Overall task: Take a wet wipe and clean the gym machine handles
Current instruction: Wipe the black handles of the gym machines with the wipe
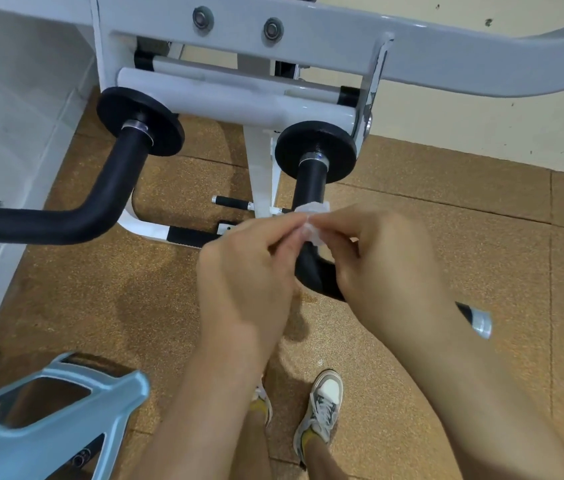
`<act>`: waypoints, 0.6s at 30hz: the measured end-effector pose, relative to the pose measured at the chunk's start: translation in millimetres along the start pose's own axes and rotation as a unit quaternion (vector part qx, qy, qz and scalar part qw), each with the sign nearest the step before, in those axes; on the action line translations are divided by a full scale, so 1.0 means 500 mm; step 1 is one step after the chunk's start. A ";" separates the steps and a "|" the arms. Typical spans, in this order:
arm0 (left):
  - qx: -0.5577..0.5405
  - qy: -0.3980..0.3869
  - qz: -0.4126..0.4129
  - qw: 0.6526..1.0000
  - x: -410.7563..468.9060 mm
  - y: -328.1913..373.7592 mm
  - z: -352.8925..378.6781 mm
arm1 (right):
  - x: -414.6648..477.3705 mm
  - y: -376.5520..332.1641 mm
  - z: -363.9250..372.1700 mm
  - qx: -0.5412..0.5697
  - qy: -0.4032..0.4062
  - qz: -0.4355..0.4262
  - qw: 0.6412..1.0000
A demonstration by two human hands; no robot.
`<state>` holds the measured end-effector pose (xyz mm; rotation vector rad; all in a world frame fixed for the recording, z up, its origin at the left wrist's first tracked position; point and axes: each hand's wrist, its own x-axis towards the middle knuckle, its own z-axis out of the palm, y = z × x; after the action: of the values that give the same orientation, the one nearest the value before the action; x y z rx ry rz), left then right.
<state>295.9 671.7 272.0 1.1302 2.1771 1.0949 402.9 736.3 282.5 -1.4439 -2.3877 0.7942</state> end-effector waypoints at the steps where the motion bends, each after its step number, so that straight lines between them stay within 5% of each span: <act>1: 0.015 0.005 0.005 1.000 -0.006 0.004 -0.001 | -0.006 -0.001 -0.006 -0.005 -0.009 -0.001 1.000; 7: 0.016 -0.004 -0.018 1.000 0.010 0.015 0.016 | 0.006 0.012 0.001 0.060 -0.005 0.098 0.993; 18: 0.048 -0.006 0.049 0.998 0.029 0.012 0.015 | 0.016 0.020 0.005 0.106 0.003 0.099 0.989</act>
<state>295.8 688.9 271.9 1.2941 2.2064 1.0291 405.1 745.8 274.2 -1.6055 -2.1029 1.0537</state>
